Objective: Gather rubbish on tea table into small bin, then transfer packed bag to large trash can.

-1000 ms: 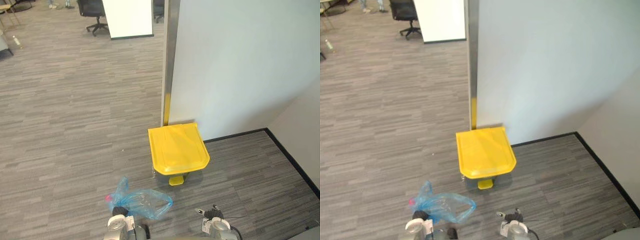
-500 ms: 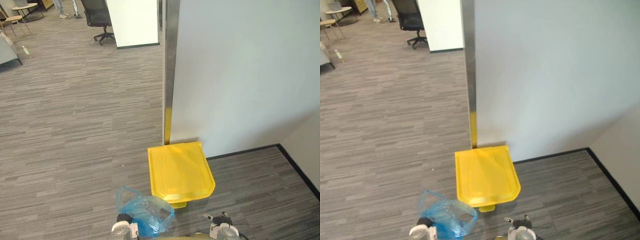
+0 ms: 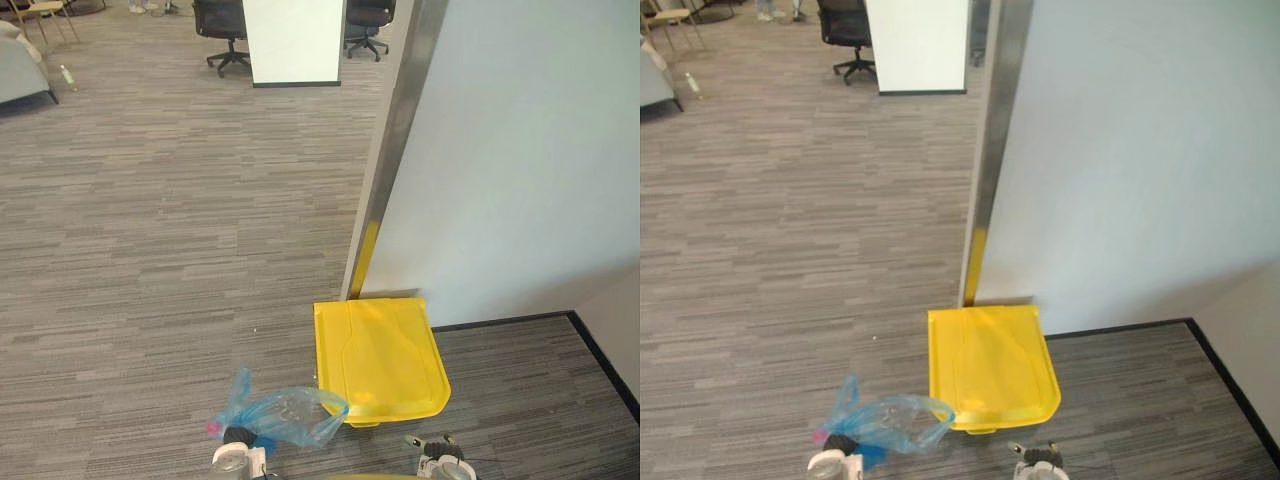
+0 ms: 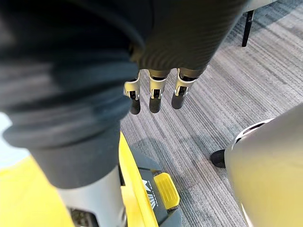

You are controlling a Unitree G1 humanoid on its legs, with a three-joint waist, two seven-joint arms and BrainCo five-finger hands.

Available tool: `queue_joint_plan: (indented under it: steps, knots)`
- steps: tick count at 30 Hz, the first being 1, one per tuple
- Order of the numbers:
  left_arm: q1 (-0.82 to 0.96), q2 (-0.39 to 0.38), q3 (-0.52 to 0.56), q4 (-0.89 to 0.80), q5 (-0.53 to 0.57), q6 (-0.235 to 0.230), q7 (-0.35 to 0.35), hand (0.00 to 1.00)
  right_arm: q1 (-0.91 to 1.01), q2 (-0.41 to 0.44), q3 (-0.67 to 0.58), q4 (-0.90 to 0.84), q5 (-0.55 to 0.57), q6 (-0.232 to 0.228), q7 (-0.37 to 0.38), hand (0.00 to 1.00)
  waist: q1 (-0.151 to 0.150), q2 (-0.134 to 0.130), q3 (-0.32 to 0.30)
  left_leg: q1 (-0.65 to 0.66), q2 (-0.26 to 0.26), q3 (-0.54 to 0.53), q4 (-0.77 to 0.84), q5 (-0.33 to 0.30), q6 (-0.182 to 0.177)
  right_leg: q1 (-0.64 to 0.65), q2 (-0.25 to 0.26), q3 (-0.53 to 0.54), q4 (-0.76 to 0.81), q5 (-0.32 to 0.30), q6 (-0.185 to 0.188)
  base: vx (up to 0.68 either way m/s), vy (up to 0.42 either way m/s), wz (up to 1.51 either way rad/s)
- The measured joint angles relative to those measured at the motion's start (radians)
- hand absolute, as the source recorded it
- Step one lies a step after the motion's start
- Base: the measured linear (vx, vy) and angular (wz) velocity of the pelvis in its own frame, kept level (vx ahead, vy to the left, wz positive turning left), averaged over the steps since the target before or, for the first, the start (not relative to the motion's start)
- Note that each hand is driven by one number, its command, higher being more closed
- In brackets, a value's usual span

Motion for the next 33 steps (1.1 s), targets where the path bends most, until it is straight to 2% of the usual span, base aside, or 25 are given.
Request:
queue_joint_plan:
  steps: [5,9,15,19,21,23,25,30,33]
  knots:
    - [-0.005,-0.001,-0.002,0.007,0.0,0.0,0.0,1.0,-0.003,-0.011,0.021,0.001,0.0,0.0,-0.001,0.0,-0.002,0.011,0.009,0.02,0.001,0.024,-0.013,0.007,-0.001,-0.013,0.001,0.023,0.036,0.003,0.004,-0.03,0.024,-0.11]
    - [-0.003,-0.003,0.002,0.007,0.0,0.0,0.0,1.0,-0.007,-0.011,0.032,0.001,-0.002,0.001,-0.001,0.0,-0.002,0.014,0.014,0.05,0.003,0.033,-0.046,0.042,-0.003,-0.014,0.011,0.041,0.039,0.038,0.004,-0.06,0.005,-0.13]
    - [-0.008,-0.017,0.027,0.005,-0.001,-0.004,0.0,1.0,-0.021,-0.012,0.045,-0.001,-0.002,0.0,-0.002,0.0,0.002,0.017,0.041,0.075,0.01,0.084,-0.065,0.043,-0.004,-0.046,0.027,0.088,0.072,0.047,0.003,-0.12,0.001,-0.27]
    - [-0.008,-0.022,0.048,0.005,-0.001,-0.006,0.0,1.0,-0.024,-0.012,0.061,-0.002,-0.003,0.0,-0.002,0.0,0.003,0.012,0.045,0.086,0.001,0.112,-0.095,0.043,-0.004,-0.068,0.033,0.11,0.067,0.039,0.007,-0.2,-0.03,-0.37]
    - [-0.013,-0.021,0.056,-0.001,-0.001,-0.006,0.001,1.0,-0.026,-0.008,0.077,-0.002,-0.003,0.0,-0.001,0.0,0.005,-0.011,0.055,0.092,-0.026,0.118,-0.125,0.056,0.0,-0.069,0.012,0.108,0.054,-0.011,0.01,-0.25,-0.08,-0.24]
    - [-0.013,-0.033,0.057,-0.001,-0.002,-0.006,0.001,1.0,-0.019,-0.014,0.081,-0.009,-0.003,0.0,-0.003,0.0,0.003,-0.012,0.059,0.122,-0.041,0.119,-0.203,0.094,-0.004,-0.076,0.013,0.102,0.061,-0.016,0.013,-0.22,-0.071,0.0]
    - [-0.013,-0.038,0.057,-0.002,-0.002,-0.006,0.001,1.0,0.006,-0.016,0.082,-0.029,-0.004,0.002,-0.003,0.0,0.003,-0.01,0.058,0.138,-0.049,0.111,-0.258,0.122,-0.007,-0.078,0.014,0.08,0.054,-0.015,0.016,-0.18,-0.044,0.21]
    - [-0.011,-0.042,0.057,-0.006,-0.002,-0.006,0.002,1.0,0.01,-0.017,0.087,-0.031,-0.004,0.009,-0.003,0.0,0.004,-0.01,0.055,0.134,-0.043,0.111,-0.258,0.123,-0.008,-0.074,0.02,0.084,0.034,-0.013,0.019,-0.05,-0.015,-0.04]
    - [-0.01,-0.04,0.058,-0.006,-0.003,-0.006,0.003,1.0,0.014,-0.015,0.09,-0.034,-0.004,0.009,-0.003,0.0,0.005,-0.008,0.049,0.135,-0.05,0.121,-0.258,0.122,-0.007,-0.072,0.018,0.091,0.019,0.014,0.02,0.04,0.041,-0.08]
